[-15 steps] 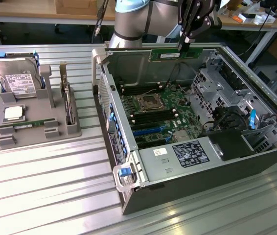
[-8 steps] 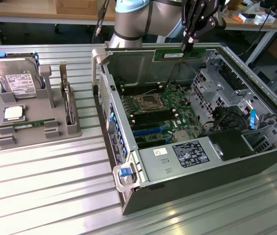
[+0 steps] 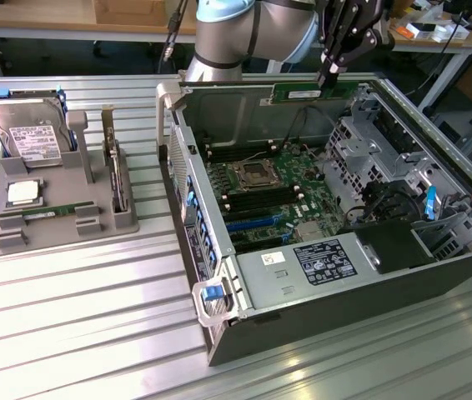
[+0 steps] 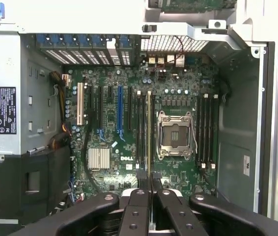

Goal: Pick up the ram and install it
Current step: 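Pick up the ram and move it above insertion slot, then insert the ram into the slot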

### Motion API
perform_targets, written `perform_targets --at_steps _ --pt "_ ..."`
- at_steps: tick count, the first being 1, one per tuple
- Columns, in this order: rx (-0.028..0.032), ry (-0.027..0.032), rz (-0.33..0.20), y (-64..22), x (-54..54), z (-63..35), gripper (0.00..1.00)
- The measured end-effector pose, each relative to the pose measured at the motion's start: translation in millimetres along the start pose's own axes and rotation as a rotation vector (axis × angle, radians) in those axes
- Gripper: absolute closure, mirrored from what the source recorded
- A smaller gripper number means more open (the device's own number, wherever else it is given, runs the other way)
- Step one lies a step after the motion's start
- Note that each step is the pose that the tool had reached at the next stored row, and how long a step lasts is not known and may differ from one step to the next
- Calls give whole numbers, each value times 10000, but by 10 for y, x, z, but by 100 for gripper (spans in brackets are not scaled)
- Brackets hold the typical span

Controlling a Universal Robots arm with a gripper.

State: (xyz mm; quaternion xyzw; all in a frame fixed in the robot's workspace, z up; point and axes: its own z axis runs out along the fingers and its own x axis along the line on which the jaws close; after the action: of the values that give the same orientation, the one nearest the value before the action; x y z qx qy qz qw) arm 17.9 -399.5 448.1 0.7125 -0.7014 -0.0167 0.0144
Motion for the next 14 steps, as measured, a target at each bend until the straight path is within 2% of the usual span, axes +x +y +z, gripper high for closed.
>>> perform_targets --at_steps 14 --pt "0 0 -1 -6 0 14 88"
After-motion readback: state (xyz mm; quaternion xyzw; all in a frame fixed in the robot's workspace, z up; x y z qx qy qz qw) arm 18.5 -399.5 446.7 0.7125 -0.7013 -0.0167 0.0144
